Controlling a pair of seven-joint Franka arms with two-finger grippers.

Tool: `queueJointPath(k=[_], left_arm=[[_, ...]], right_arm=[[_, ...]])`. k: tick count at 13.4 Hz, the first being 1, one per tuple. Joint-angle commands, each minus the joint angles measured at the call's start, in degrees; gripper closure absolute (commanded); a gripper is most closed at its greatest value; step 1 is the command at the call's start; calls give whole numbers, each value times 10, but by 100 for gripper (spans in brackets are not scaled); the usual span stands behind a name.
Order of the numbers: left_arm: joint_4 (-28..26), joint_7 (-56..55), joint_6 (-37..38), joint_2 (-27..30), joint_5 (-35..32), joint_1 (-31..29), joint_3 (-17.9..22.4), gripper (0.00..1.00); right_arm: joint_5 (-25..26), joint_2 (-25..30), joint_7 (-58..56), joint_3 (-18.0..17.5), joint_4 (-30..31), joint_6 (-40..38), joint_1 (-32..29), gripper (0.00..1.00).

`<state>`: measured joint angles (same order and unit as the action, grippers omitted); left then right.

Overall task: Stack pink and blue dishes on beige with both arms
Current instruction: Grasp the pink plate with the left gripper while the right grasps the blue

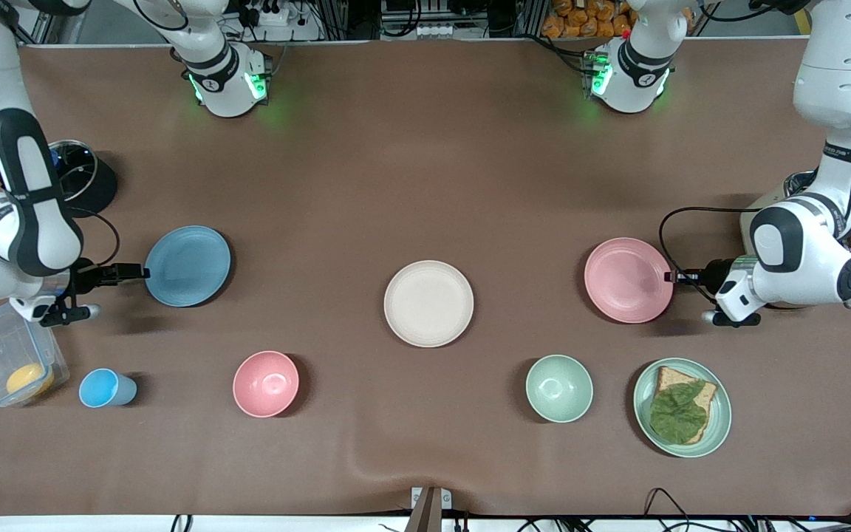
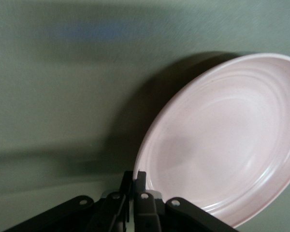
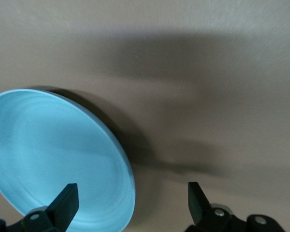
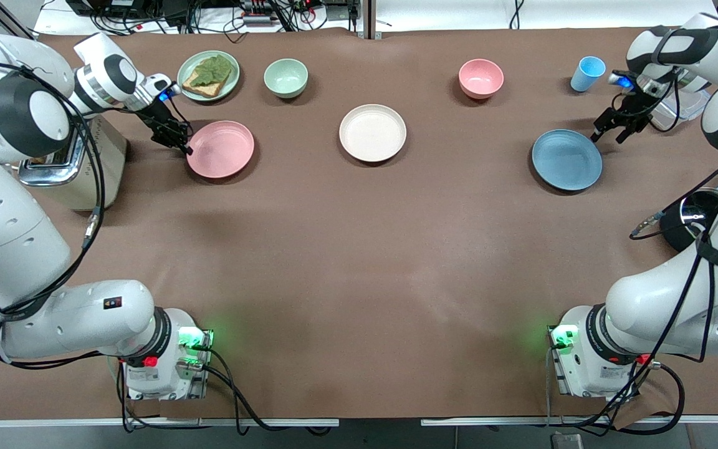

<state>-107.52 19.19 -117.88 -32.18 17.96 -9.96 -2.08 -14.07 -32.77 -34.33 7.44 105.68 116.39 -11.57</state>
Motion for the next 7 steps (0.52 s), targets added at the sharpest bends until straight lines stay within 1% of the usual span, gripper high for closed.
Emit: queueJointPath(k=[1,2,3,4,5,6,7], left_arm=[[90,3,116,25,14,-2,-6,100],[134,-5,148,23,13,5,-10,100],[159,-16,155,18,12,8,-24,100],[166,-36,152,17,13,14,-41,100],[168,-69,150,7,14,29,-53,100],[185,-100,140,2,10,59,-56,100],[200,-121,136,-2,8,92,-55,100]], right_arm=[[-34,-18,-13,-9,-5,-7,-7,0],[-35,-19,-13,-9,-5,-12,-6,0],[-35,-19,-12,-9,-5,-19,-5,12],[-36,-19,-11,-10,-5,-23,-4,33],[-38,-19,-11,-10,-5,-24,-3,50],[-38,-23,-11,-11,-6,-28,-2,72],[-39,-24,-9,-14,-6,-30,-3,92]])
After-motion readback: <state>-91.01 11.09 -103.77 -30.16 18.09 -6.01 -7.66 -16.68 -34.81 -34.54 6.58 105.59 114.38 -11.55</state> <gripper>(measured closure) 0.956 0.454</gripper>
